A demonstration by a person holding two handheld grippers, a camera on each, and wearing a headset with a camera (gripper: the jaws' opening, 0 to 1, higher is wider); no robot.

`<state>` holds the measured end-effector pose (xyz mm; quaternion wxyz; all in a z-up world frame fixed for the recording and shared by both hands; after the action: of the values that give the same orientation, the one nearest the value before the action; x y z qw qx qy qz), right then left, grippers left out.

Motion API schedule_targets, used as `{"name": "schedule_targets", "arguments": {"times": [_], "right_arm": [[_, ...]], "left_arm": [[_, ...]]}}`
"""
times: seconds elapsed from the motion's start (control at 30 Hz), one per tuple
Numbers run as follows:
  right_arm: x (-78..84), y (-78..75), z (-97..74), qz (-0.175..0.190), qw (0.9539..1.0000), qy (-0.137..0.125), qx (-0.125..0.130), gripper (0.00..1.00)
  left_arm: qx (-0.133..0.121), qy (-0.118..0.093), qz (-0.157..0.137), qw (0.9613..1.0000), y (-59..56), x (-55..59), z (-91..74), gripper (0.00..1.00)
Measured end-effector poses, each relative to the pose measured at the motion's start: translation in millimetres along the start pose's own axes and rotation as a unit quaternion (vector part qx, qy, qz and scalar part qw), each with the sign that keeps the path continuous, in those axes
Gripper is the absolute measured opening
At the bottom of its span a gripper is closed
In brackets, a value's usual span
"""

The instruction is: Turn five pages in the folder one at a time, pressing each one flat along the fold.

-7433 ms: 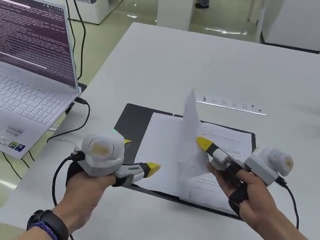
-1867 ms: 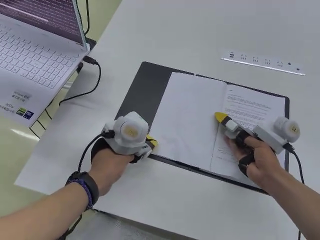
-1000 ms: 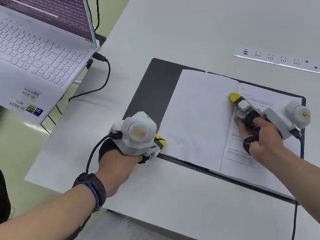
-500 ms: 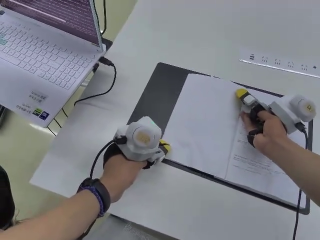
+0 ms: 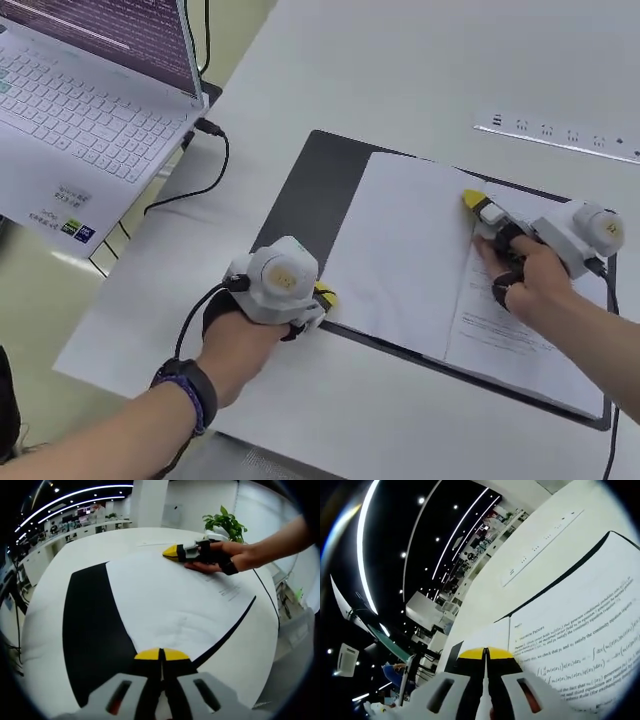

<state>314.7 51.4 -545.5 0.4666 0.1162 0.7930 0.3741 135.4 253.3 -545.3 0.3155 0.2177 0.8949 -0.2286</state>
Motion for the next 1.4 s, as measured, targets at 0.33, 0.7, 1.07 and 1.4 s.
{"name": "schedule_targets", "arguments": {"times": [0.33,0.7,1.07,1.4], "right_arm": [[22.3,46.7,-37.5,-0.005,0.9998,0.007,-0.017,0.0],[38.2,60.7,-61.2,-0.008,0.9993,0.018,-0.032,0.0],[50.9,65.3,-77.5,-0.002,0.9988,0.021,-0.043,0.0],[63.6,66.1,-89.4,-0.009,0.9978,0.037,-0.054,0.0]], "left_arm": [[-0.001,-0.003,-0.001,1.0,0.4,0.4,0.0,0.0],[0.0,-0.007,-0.008,0.9999,0.9,0.8,-0.1,0.0],[-0.001,-0.008,-0.014,0.9999,0.6,0.5,-0.6,0.0],[-0.002,-0.005,-0.019,0.9998,1.3,0.3,-0.4,0.0]]}}
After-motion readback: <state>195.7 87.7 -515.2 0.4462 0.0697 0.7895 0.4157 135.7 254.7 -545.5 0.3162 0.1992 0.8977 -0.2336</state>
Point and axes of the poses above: the centre of the closed fingertips' face, and the gripper's own axes: z roughly forward along the fingers, y roughly to its left, x roughly out of its underside, the point moved 2 cm from there along -z, roughly backward along the fingers, and after that the axes turned 10 degrees about -z, right-handed, at the moved point
